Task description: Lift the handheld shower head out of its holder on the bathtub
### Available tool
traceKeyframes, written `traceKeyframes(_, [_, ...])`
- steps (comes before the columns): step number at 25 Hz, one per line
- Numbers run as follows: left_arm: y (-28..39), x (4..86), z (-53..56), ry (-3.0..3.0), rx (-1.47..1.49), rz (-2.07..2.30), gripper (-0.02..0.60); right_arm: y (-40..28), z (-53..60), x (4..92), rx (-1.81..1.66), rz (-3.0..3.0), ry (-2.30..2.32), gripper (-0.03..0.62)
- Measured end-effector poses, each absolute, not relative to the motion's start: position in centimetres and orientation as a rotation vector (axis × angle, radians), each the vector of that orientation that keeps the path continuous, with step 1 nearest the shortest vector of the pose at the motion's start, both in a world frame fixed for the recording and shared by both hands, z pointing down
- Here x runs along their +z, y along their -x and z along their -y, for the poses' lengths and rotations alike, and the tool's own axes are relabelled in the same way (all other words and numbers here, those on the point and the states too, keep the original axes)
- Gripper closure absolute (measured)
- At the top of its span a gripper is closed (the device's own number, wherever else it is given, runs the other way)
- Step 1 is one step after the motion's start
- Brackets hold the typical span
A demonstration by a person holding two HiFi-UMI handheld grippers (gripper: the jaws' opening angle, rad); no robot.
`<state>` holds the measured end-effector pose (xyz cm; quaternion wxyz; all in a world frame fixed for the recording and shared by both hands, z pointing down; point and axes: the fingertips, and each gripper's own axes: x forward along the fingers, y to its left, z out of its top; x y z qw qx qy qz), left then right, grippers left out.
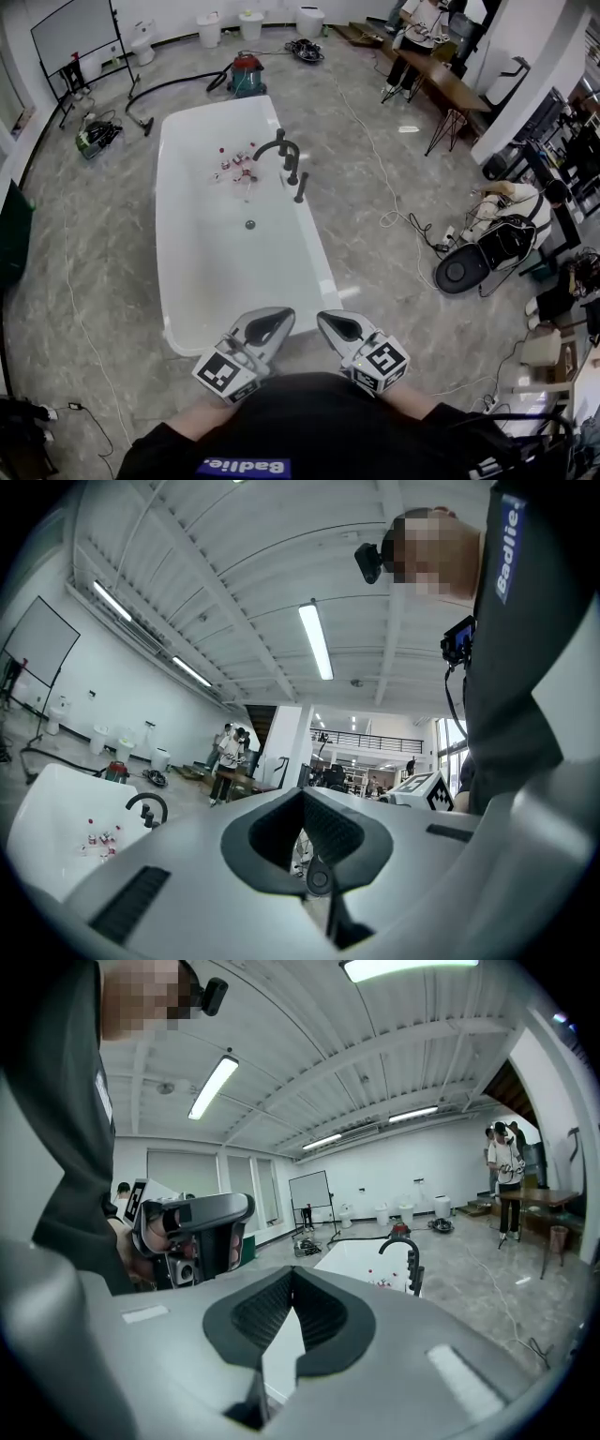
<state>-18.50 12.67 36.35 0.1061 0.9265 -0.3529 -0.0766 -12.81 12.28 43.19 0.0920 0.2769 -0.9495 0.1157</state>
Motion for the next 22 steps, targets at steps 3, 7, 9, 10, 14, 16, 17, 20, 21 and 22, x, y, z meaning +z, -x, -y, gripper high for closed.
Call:
traceKeyframes(3, [19.6, 36.1, -10.6, -2.745, -0.227, 1.0, 0.577, 13.7, -10.1, 42.8, 0.345, 2.802, -0.873, 0.592])
traceKeyframes(7, [20.1, 35.3, -8.7, -2.766, -0.278, 0.966, 0.577, 13.7, -8.6, 42.5, 0.343, 2.784, -0.93, 0.592])
traceKeyframes(9, [19.6, 35.9, -8.0, -2.754, -0.253, 0.934, 0.577, 13.1, -7.7, 42.6, 0.355, 2.773, -0.961, 0.592])
traceKeyframes(10, [19.3, 36.1, -7.6, -2.75, -0.248, 0.919, 0.577, 12.7, -7.4, 42.8, 0.362, 2.767, -0.97, 0.592])
traceKeyframes(14, [17.7, 36.9, -6.2, -2.744, -0.232, 0.909, 0.577, 11.2, -5.9, 43.8, 0.372, 2.756, -0.968, 0.592])
traceKeyframes(16, [16.7, 37.2, -5.1, -2.735, -0.234, 0.928, 0.577, 10.5, -4.9, 44.2, 0.377, 2.767, -0.956, 0.592])
traceKeyframes(17, [16.0, 37.3, -4.6, -2.734, -0.232, 0.934, 0.577, 10.0, -4.4, 44.3, 0.377, 2.775, -0.946, 0.592])
traceKeyframes(20, [13.7, 37.7, -2.6, -2.733, -0.215, 0.97, 0.577, 7.9, -2.3, 44.7, 0.378, 2.799, -0.899, 0.592])
traceKeyframes(21, [13.0, 37.7, -1.7, -2.728, -0.21, 0.998, 0.577, 7.2, -1.4, 44.9, 0.379, 2.807, -0.878, 0.592])
traceKeyframes(22, [12.3, 37.7, -0.8, -2.721, -0.208, 1.033, 0.577, 6.4, -0.4, 45.1, 0.383, 2.814, -0.856, 0.592])
